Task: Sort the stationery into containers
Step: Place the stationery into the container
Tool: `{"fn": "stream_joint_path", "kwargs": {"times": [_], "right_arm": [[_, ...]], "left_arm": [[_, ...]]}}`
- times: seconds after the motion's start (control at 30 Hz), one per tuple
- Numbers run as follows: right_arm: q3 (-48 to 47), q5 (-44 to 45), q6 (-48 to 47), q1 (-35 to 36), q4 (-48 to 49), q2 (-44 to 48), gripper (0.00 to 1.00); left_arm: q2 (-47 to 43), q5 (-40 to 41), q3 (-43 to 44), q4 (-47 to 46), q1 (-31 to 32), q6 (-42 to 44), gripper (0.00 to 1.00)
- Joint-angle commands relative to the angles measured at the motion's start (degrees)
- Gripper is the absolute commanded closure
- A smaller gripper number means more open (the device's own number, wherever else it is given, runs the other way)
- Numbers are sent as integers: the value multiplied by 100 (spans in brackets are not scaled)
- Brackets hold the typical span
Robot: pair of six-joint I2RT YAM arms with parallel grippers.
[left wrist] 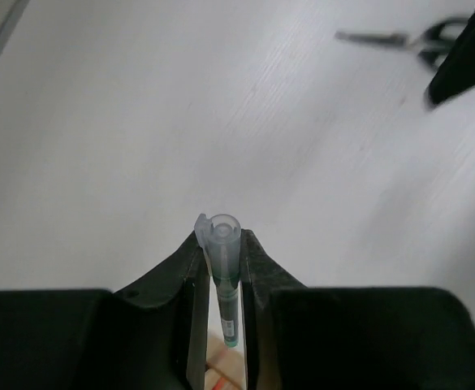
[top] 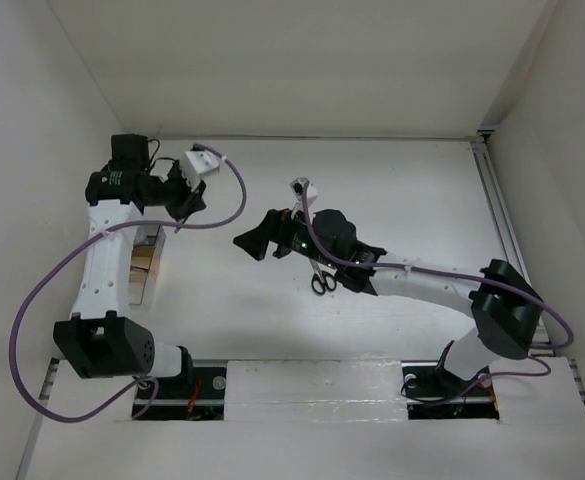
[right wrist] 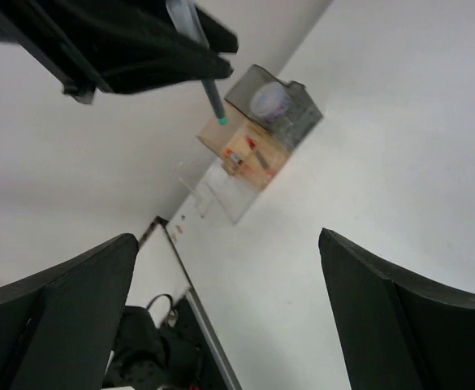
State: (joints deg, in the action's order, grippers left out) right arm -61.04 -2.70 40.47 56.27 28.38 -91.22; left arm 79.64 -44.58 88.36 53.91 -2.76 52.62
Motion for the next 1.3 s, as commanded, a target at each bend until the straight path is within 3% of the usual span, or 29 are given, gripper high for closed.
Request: {"fn": "stream_joint_path", "kwargs": {"times": [0.0,0.13,0.47,0.6,0.73,0.83,1.0,1.27], "right_arm": [[310,375,-329,-46,-174,587,0],[531,726,-522,-46,-666,1175,0],[804,1035,-698,-46,-1239,1599,0],[996,1087,-698,-46,-1343,1703,0],[1111,1202,-698,-46,-1511,1756,0],[1164,1254,-698,-46,-1625,1757,0],[1217,1254,-698,-46,-1678,1757,0],[1427,1386,-584,-46,-1845,1879,0]], "left_arm": [[-124,1529,-897,-22,-40,2179,100],[-264,2251,-1558,-521,-189,2446,100],[-467,2585,-2058,-1093,-602,3508,100],[-107,2788,-1990,-918,-813,3895,100],[315,2315,-1541,-374,-1496,4449,100],[316,2374,-1488,-320,-1560,4608,100],[175,2585,-2041,-591,-1709,4933,100],[562,2533,-2190,-372,-2105,5302,100]]}}
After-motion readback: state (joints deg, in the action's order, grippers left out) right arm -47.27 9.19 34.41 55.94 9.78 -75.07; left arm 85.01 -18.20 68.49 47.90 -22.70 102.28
